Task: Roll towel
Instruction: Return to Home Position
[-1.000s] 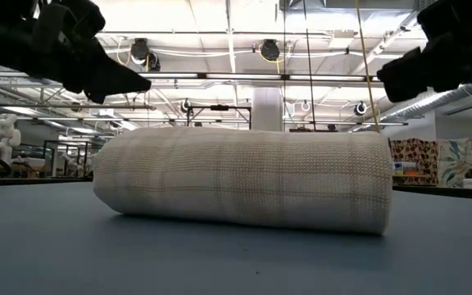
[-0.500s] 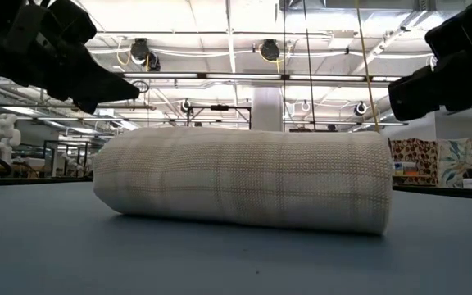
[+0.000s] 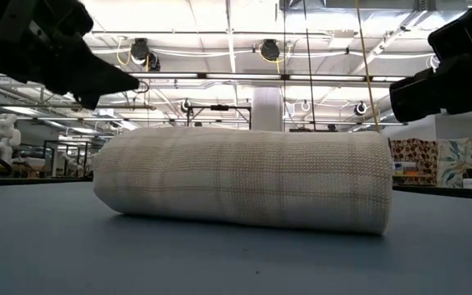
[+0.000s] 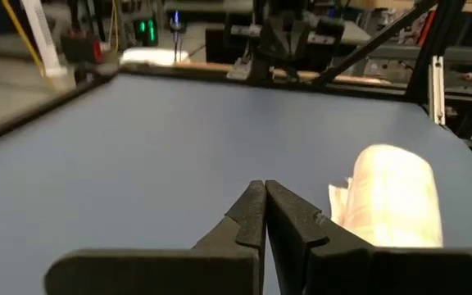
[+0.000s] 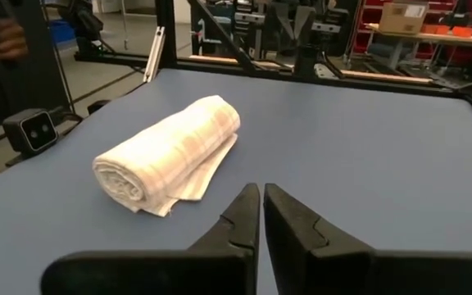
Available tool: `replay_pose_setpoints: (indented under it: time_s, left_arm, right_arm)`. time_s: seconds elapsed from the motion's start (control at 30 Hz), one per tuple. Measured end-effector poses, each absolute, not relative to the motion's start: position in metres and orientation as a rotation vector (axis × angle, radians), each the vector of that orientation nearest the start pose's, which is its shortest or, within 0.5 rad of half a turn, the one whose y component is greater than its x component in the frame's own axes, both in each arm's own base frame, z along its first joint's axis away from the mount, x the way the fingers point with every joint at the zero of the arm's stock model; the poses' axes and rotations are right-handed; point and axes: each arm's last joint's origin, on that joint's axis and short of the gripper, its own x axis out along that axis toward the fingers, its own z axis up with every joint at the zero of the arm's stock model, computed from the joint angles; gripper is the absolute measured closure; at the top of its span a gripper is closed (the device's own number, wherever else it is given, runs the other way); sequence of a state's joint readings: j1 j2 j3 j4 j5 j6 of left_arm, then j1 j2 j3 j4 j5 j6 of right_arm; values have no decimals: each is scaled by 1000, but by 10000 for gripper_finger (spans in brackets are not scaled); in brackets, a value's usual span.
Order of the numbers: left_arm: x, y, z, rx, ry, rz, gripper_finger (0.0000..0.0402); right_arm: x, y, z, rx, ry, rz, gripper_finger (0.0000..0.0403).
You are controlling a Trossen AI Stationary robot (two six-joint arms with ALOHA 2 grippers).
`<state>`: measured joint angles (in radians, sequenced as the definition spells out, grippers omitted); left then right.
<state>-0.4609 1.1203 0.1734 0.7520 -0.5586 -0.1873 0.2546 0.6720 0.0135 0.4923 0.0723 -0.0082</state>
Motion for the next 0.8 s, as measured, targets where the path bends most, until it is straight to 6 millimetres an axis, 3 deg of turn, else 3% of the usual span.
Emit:
replay_pose_setpoints:
  time_s: [0.2,0.43,0.8]
  left_arm:
    - [178,-64,171,23,66,103,397]
    - [172,-64,182,43,-1,66,399]
    - [145,-48,167,33,-115,55,400]
  right_arm:
    - [134,33,152,-63,136,182,390]
    - [125,30,156,-59,126,180,390]
    - [111,27,169,-70,2,176,390]
